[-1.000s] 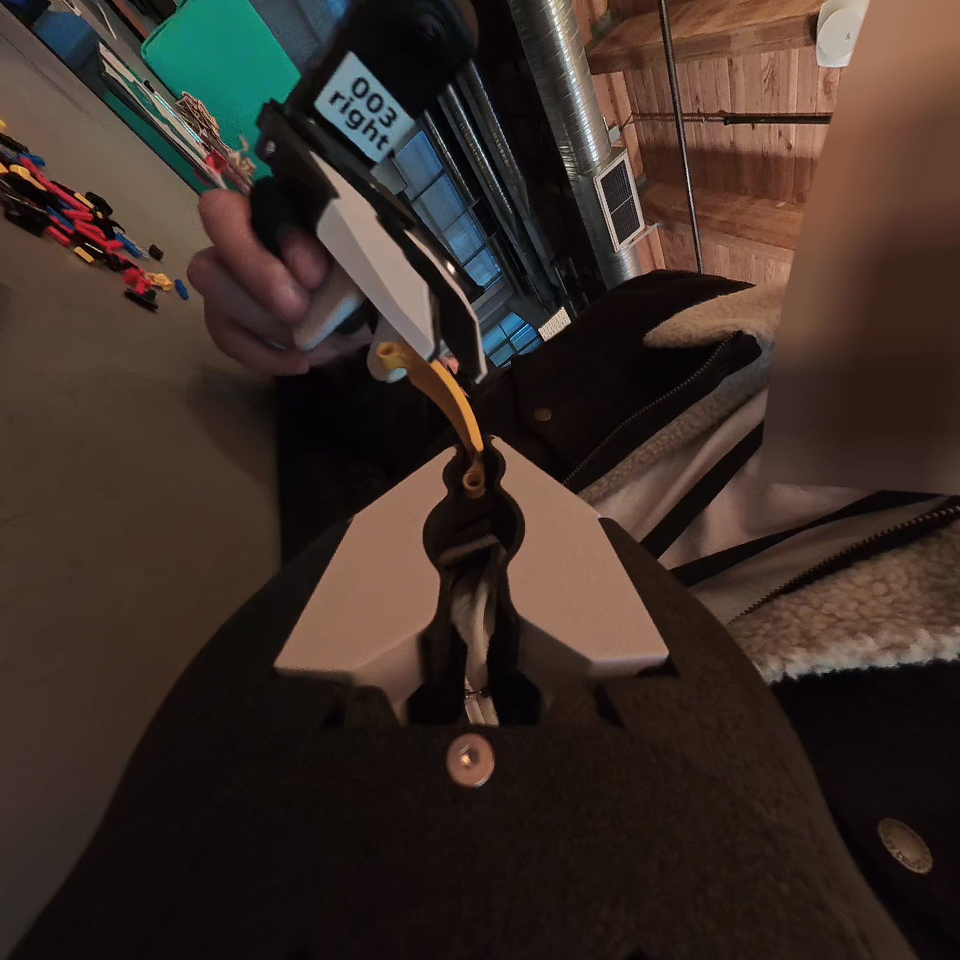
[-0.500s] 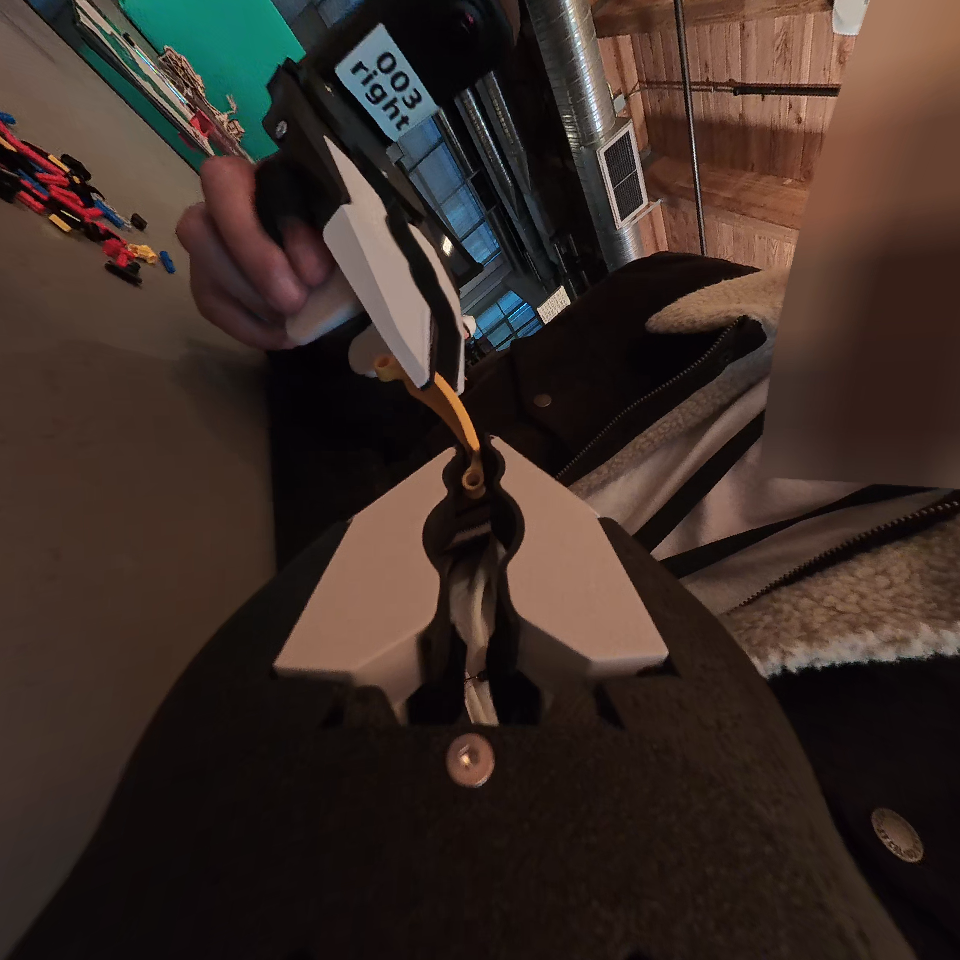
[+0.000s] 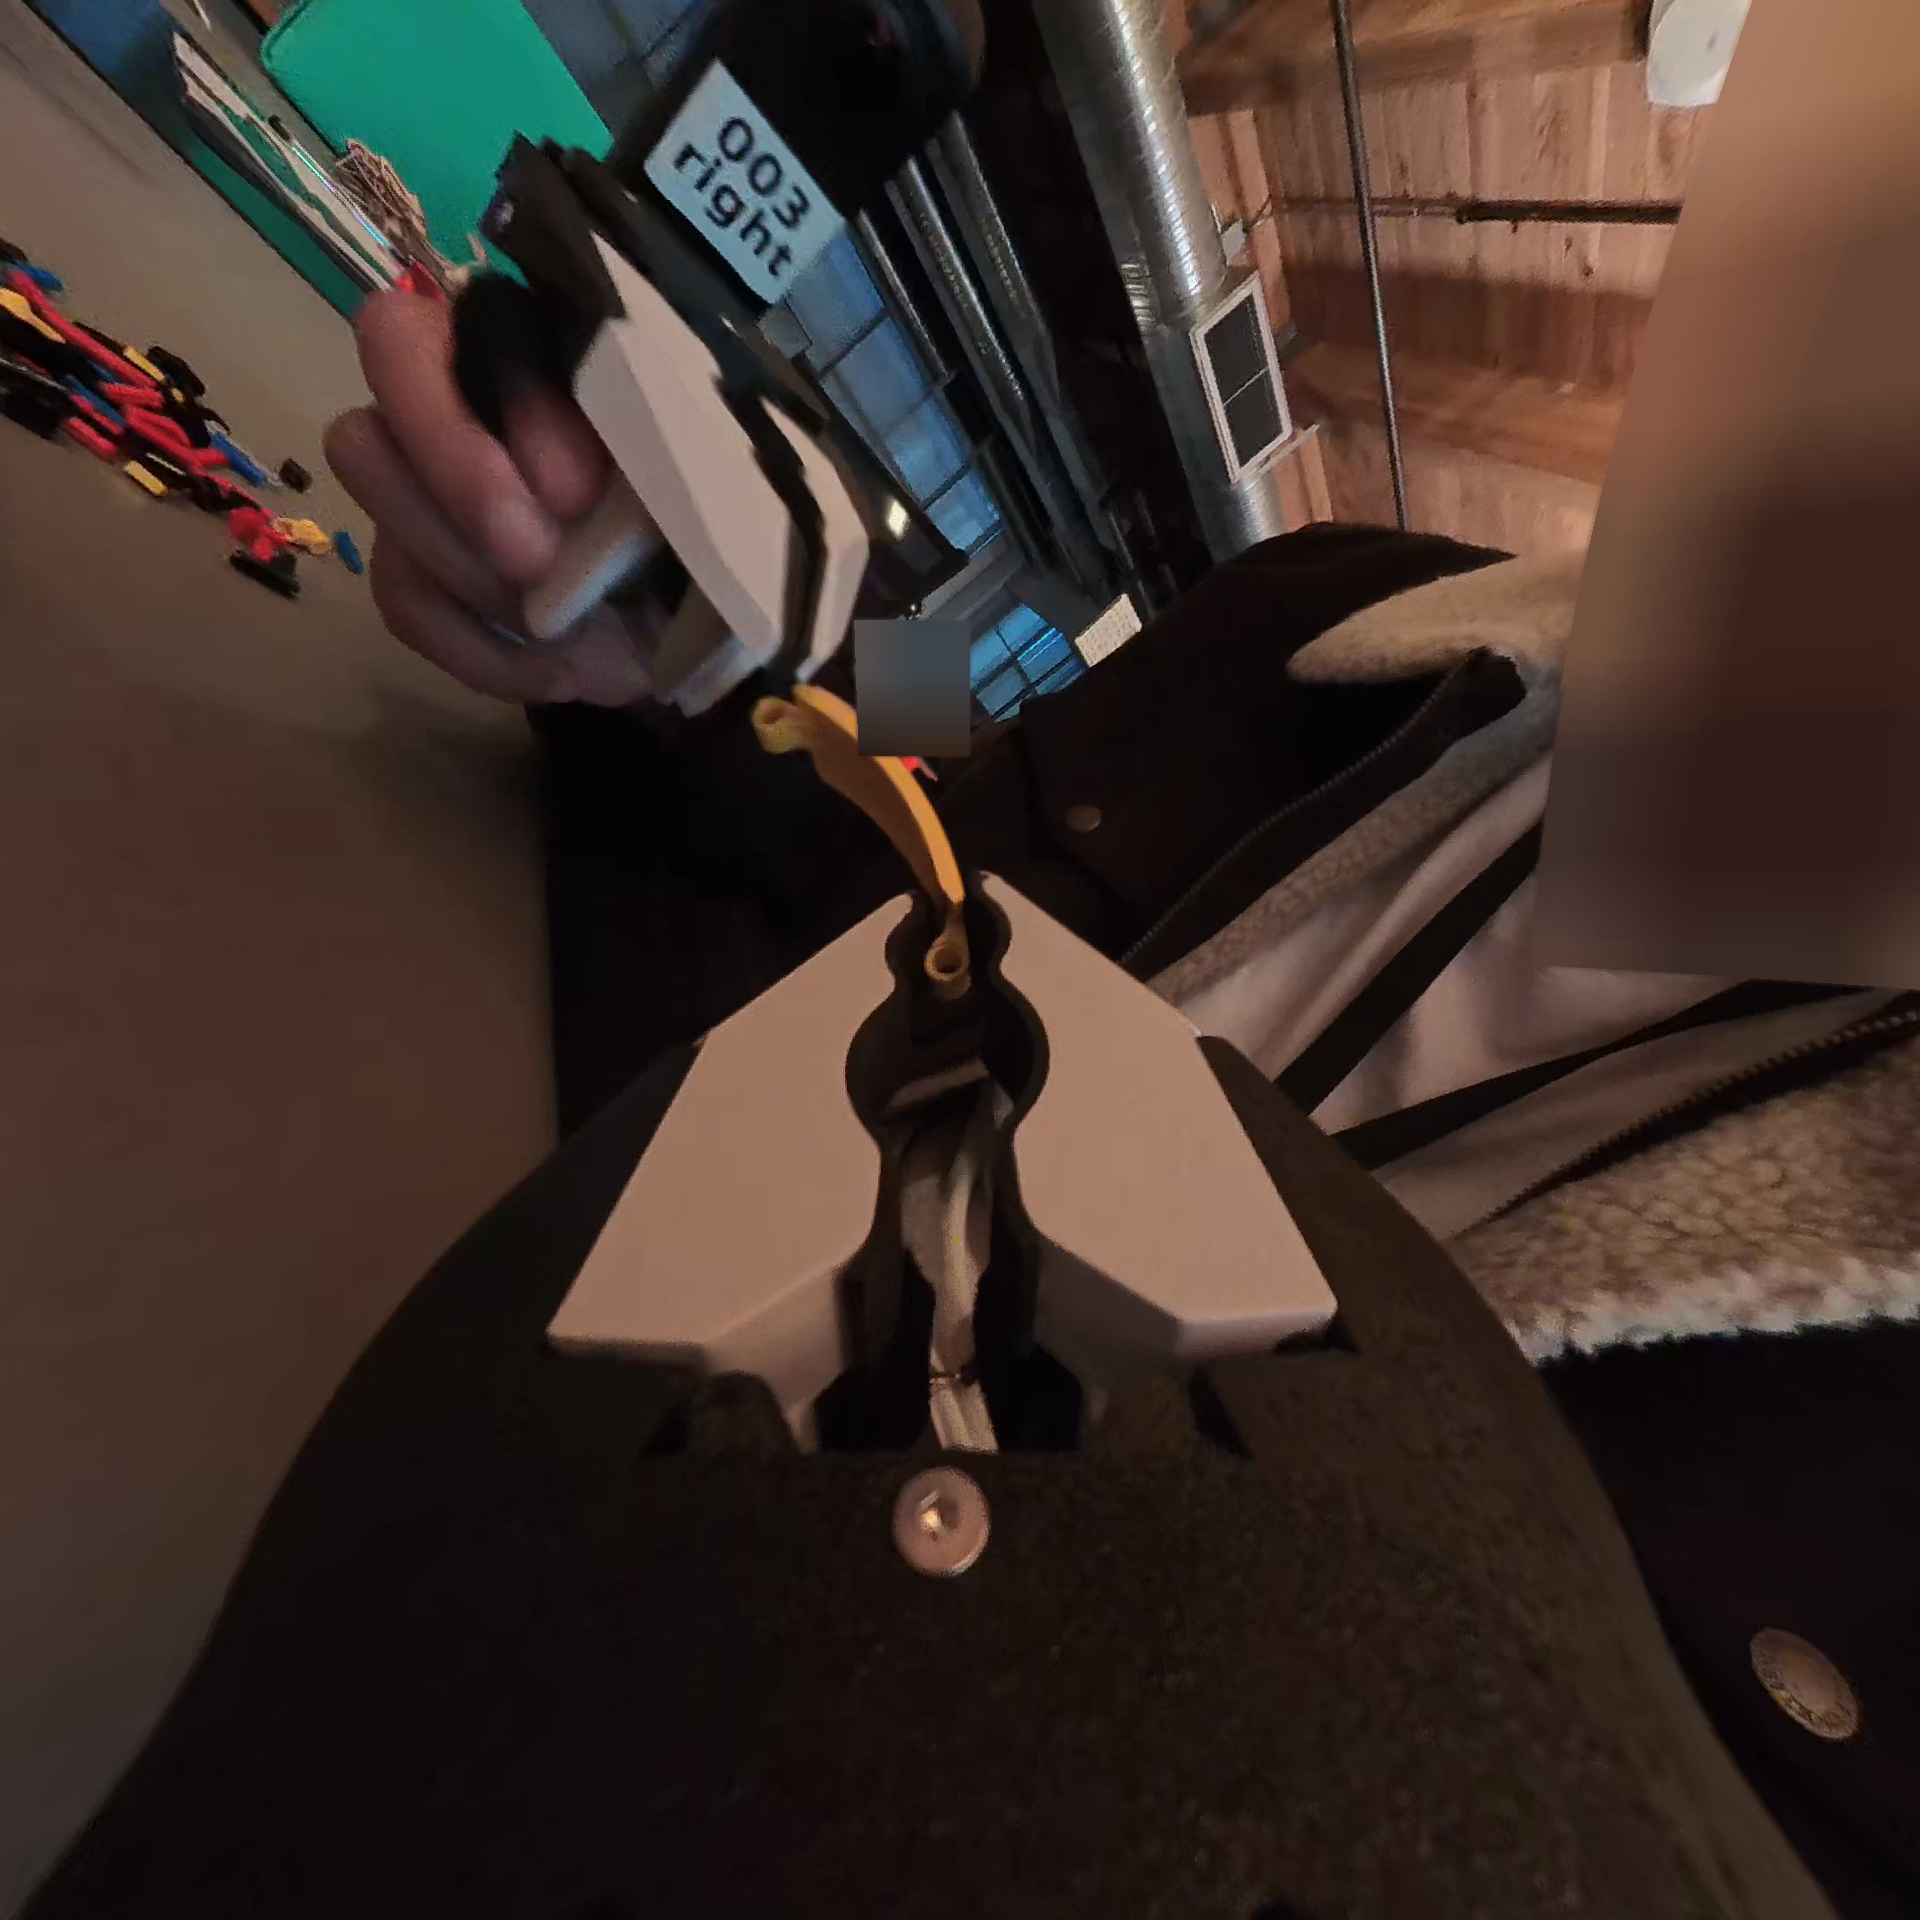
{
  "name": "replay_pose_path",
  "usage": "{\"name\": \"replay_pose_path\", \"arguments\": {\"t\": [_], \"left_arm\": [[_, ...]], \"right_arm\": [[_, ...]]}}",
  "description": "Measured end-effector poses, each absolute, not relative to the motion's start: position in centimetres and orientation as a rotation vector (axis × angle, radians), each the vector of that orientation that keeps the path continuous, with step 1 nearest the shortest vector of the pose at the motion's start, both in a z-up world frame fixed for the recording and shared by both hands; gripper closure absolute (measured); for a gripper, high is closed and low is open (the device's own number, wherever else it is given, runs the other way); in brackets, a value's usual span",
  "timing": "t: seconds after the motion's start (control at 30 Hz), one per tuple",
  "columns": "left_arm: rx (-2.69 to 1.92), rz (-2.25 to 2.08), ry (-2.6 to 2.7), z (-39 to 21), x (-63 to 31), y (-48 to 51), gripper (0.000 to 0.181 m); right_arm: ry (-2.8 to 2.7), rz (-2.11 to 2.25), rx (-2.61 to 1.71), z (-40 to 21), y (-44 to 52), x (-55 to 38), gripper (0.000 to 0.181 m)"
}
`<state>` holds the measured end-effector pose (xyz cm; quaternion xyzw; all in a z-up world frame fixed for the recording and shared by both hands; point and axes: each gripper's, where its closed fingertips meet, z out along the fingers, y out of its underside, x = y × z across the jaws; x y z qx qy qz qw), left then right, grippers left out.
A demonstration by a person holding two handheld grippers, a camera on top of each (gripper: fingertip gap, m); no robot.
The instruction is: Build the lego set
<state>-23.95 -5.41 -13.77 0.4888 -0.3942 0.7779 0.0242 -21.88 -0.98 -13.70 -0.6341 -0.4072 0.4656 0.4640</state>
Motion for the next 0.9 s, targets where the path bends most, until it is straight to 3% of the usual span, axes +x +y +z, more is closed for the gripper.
{"name": "replay_pose_path", "arguments": {"t": [0.13, 0.17, 0.37, 0.9], "left_arm": [[1.52, 2.392, -1.265, -13.9, -23.9, -5.8, 0.177], [1.521, 2.405, -1.25, -13.8, -23.9, -5.6, 0.177], [1.536, 2.401, -1.272, -13.9, -23.9, -5.6, 0.177], [1.591, 2.404, -1.282, -14.2, -23.6, -5.3, 0.177]], "right_arm": [[-0.948, 1.385, -1.528, -12.6, -2.1, -21.7, 0.15], [-0.983, 1.418, -1.542, -12.9, -2.7, -22.0, 0.149], [-1.063, 1.423, -1.591, -14.0, -3.6, -23.0, 0.169], [-1.021, 1.388, -1.659, -14.5, -2.9, -23.0, 0.171]]}}
